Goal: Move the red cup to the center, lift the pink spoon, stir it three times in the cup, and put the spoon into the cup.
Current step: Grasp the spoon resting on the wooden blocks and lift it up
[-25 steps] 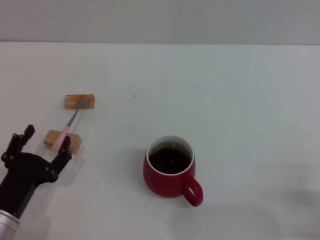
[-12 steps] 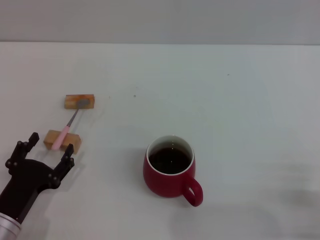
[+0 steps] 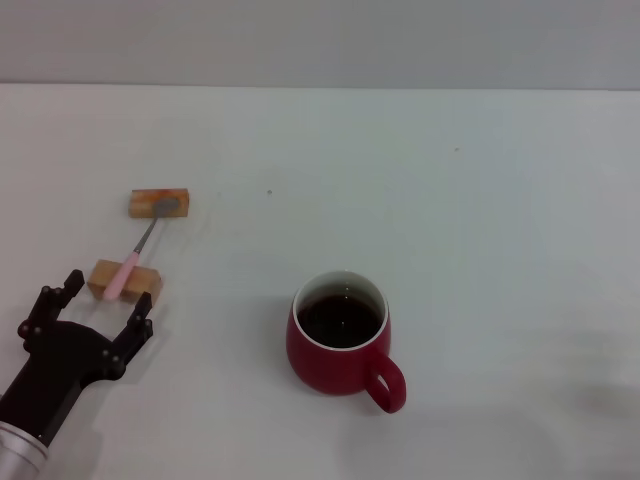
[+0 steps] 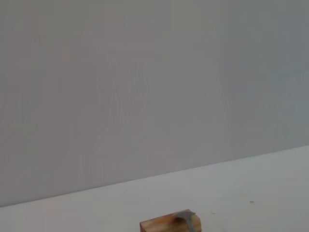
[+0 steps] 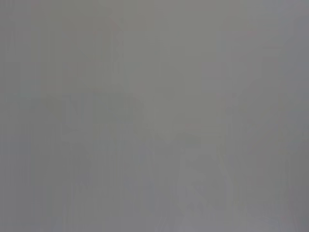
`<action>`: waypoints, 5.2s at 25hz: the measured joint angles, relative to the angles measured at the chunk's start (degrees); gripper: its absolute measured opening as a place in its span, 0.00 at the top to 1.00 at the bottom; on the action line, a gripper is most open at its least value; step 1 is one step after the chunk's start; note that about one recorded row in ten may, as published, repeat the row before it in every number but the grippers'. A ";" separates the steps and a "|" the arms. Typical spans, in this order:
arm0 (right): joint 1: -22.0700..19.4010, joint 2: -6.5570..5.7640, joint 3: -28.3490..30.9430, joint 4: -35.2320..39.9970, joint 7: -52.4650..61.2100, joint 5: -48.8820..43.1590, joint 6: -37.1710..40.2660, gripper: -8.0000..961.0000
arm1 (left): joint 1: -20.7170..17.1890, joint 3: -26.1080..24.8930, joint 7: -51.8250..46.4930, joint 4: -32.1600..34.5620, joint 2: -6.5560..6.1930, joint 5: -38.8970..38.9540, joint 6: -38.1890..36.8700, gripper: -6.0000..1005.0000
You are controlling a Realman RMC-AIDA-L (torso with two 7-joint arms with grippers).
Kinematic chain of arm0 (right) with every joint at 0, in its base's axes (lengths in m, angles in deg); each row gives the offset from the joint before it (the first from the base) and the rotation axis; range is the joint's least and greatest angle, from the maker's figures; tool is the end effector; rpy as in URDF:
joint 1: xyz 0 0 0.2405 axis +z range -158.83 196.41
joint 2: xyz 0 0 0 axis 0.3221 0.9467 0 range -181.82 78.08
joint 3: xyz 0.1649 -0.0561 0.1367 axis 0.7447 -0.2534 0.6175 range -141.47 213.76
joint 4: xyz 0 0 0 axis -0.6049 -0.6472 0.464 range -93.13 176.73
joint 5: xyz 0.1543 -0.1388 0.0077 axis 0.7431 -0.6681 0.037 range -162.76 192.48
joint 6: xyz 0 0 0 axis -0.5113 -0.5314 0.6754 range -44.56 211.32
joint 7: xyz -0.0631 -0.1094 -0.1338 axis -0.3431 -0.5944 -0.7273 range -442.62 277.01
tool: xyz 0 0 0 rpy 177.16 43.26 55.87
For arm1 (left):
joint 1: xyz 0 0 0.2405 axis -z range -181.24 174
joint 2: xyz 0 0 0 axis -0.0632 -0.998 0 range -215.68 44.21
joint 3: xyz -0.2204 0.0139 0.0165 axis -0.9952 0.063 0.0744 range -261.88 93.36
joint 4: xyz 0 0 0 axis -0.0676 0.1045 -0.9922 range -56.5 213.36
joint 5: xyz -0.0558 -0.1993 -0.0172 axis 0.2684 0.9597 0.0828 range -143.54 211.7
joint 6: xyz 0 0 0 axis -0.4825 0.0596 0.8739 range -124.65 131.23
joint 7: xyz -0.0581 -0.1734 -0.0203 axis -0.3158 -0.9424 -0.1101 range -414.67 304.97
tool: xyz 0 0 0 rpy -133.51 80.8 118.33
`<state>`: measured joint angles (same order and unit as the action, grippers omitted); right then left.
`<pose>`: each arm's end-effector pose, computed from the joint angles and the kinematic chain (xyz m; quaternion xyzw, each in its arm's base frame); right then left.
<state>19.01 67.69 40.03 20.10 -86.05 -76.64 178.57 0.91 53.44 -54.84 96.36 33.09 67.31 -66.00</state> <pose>0.3139 0.1890 -0.0098 -0.6153 0.2550 0.3181 0.6747 -0.3160 0.2441 -0.0576 -0.7769 -0.2116 -0.2318 0.5458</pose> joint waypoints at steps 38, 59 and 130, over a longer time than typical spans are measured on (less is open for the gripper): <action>-0.44 -0.03 -1.51 -0.62 -0.41 -0.26 0.70 0.56 | 1.44 0.02 0.00 0.09 0.09 0.22 3.51 0.18; -0.65 -0.03 -1.59 -0.62 -0.45 -0.25 0.80 0.56 | 1.61 -0.24 0.00 0.30 0.09 0.47 3.76 0.19; -0.41 -0.03 -2.98 -0.71 -0.54 -0.25 1.58 0.56 | 1.79 0.02 -1.40 0.32 -0.09 0.44 3.63 0.43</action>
<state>18.60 67.66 37.04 19.39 -86.59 -76.89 180.15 2.70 53.45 -56.24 96.68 33.01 67.74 -62.37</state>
